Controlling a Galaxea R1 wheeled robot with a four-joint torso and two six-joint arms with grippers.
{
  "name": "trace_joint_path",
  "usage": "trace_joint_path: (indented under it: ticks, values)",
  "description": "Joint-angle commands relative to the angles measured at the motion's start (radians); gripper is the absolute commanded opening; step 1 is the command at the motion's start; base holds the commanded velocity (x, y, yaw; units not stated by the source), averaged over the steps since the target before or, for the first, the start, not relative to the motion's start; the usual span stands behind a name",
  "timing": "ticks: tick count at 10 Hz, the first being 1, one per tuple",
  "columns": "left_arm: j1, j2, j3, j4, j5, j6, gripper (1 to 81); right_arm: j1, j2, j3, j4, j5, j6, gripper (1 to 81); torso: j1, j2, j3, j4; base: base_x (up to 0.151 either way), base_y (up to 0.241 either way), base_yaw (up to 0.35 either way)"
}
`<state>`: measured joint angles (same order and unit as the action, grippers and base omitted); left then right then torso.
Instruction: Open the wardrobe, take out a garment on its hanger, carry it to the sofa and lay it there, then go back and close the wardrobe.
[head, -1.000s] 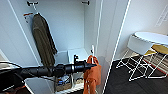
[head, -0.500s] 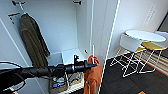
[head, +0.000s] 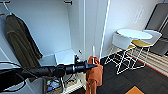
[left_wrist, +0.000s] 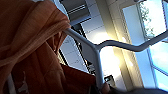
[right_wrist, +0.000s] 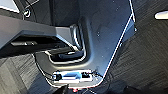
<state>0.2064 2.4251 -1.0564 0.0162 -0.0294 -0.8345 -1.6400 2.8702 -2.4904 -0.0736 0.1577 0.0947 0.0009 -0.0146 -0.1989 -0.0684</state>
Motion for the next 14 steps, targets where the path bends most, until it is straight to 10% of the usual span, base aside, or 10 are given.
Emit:
trace_joint_path:
  ticks: [1,14]
  values:
    - [-0.181,0.008,0.049,0.030,-0.089,0.011,1.0,0.004,-0.010,0.006,0.000,-0.064,0.002,81.1,0.000,0.000,0.000,0.000,0.000,0.000,-0.191]
    - [-0.157,0.037,0.047,0.031,-0.089,0.012,1.0,-0.005,0.000,0.009,-0.009,-0.058,0.001,81.1,0.000,0.000,0.000,0.000,0.000,0.000,-0.196]
